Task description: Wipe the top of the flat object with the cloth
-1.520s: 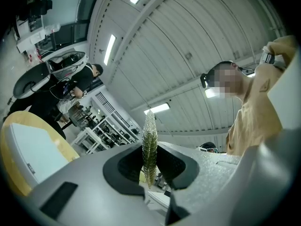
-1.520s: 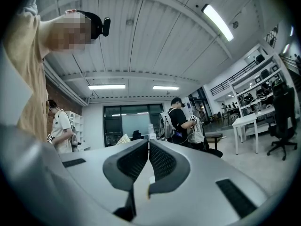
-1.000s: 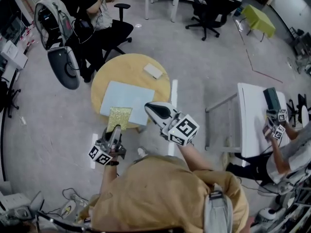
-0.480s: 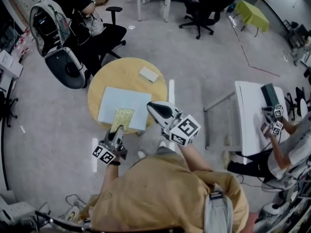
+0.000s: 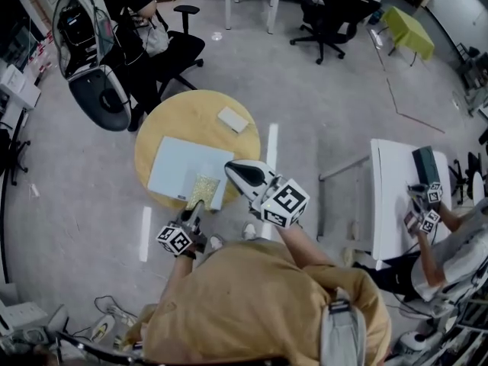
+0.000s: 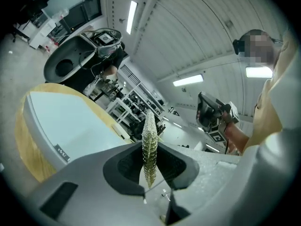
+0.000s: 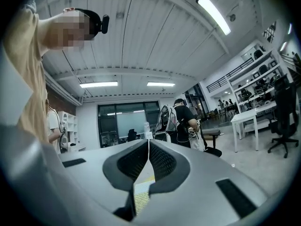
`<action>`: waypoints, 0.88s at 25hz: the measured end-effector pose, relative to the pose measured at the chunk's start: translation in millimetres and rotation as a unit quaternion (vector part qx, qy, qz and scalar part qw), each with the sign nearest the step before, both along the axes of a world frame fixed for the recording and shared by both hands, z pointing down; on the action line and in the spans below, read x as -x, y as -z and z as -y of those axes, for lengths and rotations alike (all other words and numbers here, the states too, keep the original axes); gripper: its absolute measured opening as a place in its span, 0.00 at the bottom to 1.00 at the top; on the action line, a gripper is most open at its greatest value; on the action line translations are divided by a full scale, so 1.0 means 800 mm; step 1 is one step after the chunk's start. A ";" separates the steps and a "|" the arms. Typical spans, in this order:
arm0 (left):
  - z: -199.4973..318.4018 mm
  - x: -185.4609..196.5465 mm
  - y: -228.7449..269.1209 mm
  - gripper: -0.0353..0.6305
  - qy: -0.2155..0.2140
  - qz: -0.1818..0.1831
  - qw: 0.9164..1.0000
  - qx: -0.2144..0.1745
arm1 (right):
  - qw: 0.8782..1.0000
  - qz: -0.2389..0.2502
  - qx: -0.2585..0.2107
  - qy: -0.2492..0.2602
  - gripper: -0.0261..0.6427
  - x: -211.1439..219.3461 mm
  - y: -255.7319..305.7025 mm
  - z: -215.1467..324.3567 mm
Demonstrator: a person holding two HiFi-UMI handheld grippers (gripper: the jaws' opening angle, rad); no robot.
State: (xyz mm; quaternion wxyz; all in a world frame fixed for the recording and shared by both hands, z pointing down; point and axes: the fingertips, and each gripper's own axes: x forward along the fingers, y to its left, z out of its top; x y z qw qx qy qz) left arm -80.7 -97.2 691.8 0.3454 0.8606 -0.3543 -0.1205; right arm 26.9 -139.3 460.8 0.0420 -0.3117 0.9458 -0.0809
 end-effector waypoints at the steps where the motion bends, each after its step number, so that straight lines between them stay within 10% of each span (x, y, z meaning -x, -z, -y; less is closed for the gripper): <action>1: 0.003 -0.007 -0.006 0.16 -0.005 0.008 1.000 0.002 | 1.000 -0.003 0.004 0.003 0.04 -0.002 -0.004 0.002; 14: 0.036 -0.003 -0.110 0.16 -0.018 0.178 0.982 0.053 | 1.000 -0.017 0.024 0.006 0.04 -0.016 -0.030 0.037; 22: 0.076 0.071 -0.111 0.16 0.036 0.200 0.977 0.061 | 0.999 -0.018 0.028 -0.006 0.04 -0.010 -0.036 0.053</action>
